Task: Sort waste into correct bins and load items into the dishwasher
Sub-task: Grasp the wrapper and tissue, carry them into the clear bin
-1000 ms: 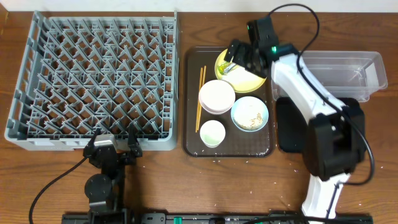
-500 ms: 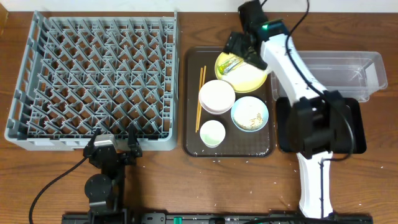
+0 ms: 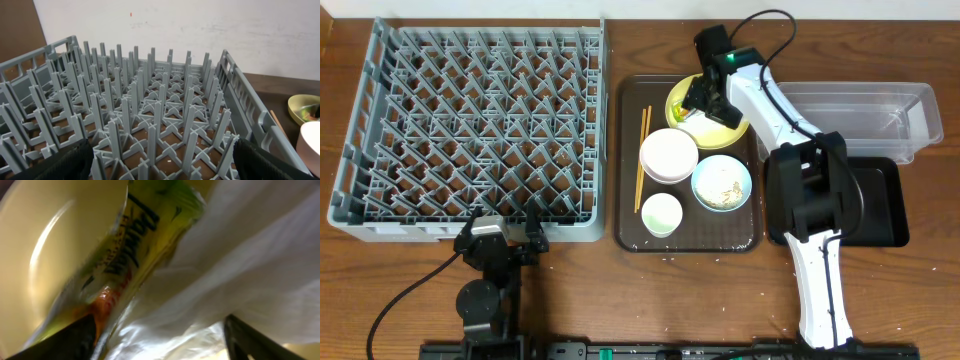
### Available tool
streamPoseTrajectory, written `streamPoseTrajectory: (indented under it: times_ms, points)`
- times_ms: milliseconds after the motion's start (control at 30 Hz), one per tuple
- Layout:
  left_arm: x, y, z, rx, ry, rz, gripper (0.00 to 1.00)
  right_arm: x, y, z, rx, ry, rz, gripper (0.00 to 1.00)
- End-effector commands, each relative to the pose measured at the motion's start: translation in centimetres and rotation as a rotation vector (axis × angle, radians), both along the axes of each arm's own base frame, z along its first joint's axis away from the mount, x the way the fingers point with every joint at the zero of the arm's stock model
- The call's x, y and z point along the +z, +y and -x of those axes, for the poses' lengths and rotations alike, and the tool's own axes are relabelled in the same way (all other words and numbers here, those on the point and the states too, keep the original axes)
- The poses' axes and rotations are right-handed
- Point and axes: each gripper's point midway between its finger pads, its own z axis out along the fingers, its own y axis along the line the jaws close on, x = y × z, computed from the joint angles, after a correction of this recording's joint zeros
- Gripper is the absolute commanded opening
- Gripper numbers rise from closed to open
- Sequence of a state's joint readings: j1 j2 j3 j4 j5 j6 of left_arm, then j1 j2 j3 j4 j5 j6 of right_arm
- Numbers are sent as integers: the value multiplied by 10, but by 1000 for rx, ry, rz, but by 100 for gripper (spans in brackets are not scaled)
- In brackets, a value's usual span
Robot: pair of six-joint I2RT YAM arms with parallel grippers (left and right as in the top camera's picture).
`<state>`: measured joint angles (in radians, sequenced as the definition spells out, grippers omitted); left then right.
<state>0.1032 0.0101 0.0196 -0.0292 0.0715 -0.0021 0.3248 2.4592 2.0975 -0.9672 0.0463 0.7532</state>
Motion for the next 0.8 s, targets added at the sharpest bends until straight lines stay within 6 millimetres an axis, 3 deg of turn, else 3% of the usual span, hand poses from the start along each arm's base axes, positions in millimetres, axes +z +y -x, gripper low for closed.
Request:
streamPoseTrajectory:
  times_ms: [0, 200, 267, 400, 533, 667, 767]
  points:
    - [-15, -1, 1, -10, 47, 1, 91, -13, 3, 3, 0, 21, 14, 68]
    - [-15, -1, 1, -10, 47, 1, 91, -12, 7, 3, 5, 21, -7, 13]
    - [-15, -1, 1, -10, 47, 1, 90, -7, 13, 2, 21, 20, -47, 1]
    - [-15, -1, 1, -10, 47, 1, 91, 21, 19, -5, 66, -25, -108, 1]
    - [-15, -1, 1, -10, 47, 1, 91, 75, 19, -14, 97, -122, -158, 1]
    - [-15, -1, 1, -10, 47, 1, 91, 139, 2, -18, 65, -238, -172, 1]
    - [-15, -1, 1, -10, 47, 1, 90, 181, -27, -17, -25, -312, -159, 1]
